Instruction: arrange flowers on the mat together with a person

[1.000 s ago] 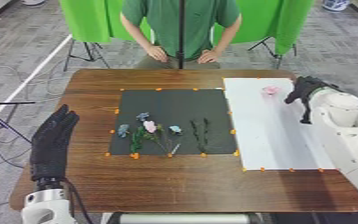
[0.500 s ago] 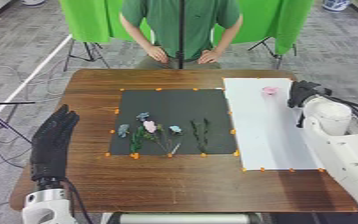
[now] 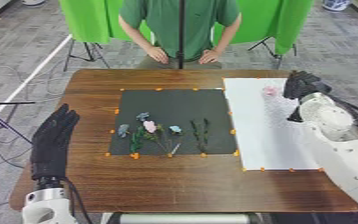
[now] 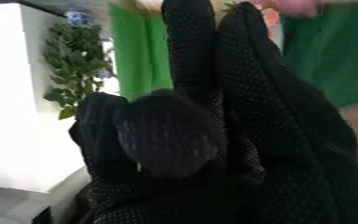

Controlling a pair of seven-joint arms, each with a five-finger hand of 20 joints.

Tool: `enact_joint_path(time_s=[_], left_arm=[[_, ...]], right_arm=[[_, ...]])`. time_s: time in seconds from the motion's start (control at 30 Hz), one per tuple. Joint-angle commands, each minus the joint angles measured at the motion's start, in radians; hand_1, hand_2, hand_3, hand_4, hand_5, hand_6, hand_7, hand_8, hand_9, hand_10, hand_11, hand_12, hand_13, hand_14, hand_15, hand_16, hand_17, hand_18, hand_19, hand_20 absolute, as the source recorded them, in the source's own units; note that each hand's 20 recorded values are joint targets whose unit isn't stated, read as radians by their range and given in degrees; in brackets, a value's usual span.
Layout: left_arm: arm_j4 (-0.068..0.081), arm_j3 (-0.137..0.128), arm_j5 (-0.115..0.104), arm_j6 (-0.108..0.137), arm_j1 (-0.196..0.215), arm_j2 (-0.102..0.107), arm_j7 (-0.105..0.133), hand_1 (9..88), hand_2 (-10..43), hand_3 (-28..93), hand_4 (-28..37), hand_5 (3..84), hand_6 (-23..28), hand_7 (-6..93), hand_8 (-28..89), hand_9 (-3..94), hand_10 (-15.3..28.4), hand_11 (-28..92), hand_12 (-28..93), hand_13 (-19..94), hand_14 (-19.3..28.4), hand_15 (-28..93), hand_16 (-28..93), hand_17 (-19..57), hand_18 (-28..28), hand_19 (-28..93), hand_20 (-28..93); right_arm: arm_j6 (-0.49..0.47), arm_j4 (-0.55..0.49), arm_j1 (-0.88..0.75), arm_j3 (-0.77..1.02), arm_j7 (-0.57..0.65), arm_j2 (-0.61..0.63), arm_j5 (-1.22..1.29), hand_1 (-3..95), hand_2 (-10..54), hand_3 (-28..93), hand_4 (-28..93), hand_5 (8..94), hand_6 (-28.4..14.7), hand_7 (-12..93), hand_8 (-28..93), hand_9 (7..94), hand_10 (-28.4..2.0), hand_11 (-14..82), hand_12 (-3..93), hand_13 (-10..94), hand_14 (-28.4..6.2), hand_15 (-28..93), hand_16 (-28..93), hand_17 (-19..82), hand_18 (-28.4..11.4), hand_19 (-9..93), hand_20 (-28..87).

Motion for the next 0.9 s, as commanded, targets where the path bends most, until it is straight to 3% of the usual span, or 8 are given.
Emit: enact_joint_path(time_s=[0.03, 0.17, 0.4, 0.9], left_arm=[[-0.003, -0.009, -0.004, -0.002, 0.019, -0.004, -0.015, 31.1, -6.2, 65, -17.6, 43.3, 3.1, 15.8, -7, 41.0, 12.4, 14, 13, 34, 13.9, 9, 0, 8.6, 8.1, 2, 16], [-0.003, -0.015, 0.001, -0.008, 0.015, -0.001, -0.012, 31.1, -6.2, 65, -17.5, 43.3, 3.1, 15.7, -7, 41.0, 12.5, 14, 13, 34, 14.0, 9, 0, 8.6, 8.1, 2, 16], [0.003, -0.014, 0.004, -0.017, 0.003, 0.005, -0.024, 31.0, -6.3, 65, -17.6, 43.2, 3.0, 15.5, -7, 41.0, 12.4, 14, 13, 34, 14.1, 9, 0, 8.5, 8.1, 2, 16], [0.001, -0.014, 0.006, -0.018, 0.012, -0.002, -0.022, 30.9, -6.2, 65, -17.8, 43.5, 3.3, 15.0, -7, 41.2, 12.6, 14, 13, 34, 14.1, 9, 0, 8.4, 8.1, 2, 15]], right_arm=[[0.024, -0.27, 0.085, -0.064, -0.011, 0.009, 0.084, 62.4, -9.5, 60, -26, 86.8, 4.1, 17, 2, 93.7, -8.1, 9.1, 25.2, 94, 0.2, 65, 21, 53, -19.8, 93, 45], [-0.027, -0.302, 0.116, -0.174, -0.065, -0.019, 0.11, 62.5, -9.5, 59, -26, 86.9, 4.0, 17, 3, 93.7, -8.1, 9.2, 25.2, 94, 0.4, 67, 20, 54, -19.9, 93, 48], [-0.088, -0.27, 0.164, -0.366, -0.144, -0.07, 0.078, 62.4, -9.5, 59, -27, 87.1, 4.1, 17, 3, 93.7, -7.9, 8.2, 25.2, 94, 0.9, 69, 20, 54, -19.7, 93, 49], [-0.119, -0.194, 0.185, -0.446, -0.157, -0.117, 0.006, 60.7, -9.5, 60, -26, 85.8, 4.5, 17, 3, 93.7, -7.7, 6.5, 24.8, 94, 1.3, 70, 19, 55, -19.4, 93, 50]])
